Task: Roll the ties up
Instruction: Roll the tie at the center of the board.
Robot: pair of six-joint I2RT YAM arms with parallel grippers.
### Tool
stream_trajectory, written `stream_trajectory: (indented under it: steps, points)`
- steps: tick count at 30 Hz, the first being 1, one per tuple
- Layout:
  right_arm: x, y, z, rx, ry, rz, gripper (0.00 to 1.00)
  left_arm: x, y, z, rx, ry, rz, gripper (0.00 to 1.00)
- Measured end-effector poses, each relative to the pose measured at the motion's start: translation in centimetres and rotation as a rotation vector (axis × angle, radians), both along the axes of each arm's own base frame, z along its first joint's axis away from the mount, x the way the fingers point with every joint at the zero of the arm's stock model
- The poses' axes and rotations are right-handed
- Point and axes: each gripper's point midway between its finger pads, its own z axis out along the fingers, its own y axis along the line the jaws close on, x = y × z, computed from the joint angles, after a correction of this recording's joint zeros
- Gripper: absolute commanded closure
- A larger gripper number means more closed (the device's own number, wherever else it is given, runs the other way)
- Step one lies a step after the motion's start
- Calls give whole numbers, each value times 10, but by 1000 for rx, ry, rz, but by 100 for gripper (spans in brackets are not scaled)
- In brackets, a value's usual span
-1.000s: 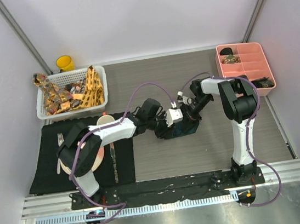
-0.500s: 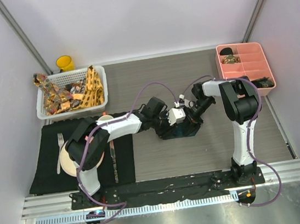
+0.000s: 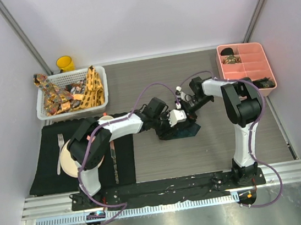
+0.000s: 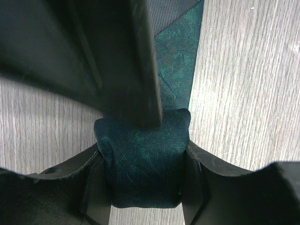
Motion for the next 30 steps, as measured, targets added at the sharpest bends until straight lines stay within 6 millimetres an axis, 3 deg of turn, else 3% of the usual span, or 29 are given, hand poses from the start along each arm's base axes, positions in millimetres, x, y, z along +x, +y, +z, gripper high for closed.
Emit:
stream_trajectory:
  steps: [9,13,18,21,22,23,27,30]
  points:
    - [4,24,5,72,7,-3,50,0,-1,0,-1,0,-6,47]
    - [2,25,1,87,25,1,57,-1,-1,-1,1,5,-10,47]
    - [-2,22,-3,150,61,23,49,1,-1,-1,7,11,-12,47]
    - [-5,21,-5,180,73,37,51,0,-1,0,6,17,-19,47]
    - [-7,20,-6,184,76,40,54,0,-2,-1,6,18,-25,47]
    - [-8,19,-5,186,73,45,67,-1,-2,-1,5,18,-28,47]
    - [-9,19,-4,192,69,56,99,-2,-2,-1,2,19,-35,45]
    - [-9,16,-5,173,73,55,99,-2,-2,0,-1,22,-36,39]
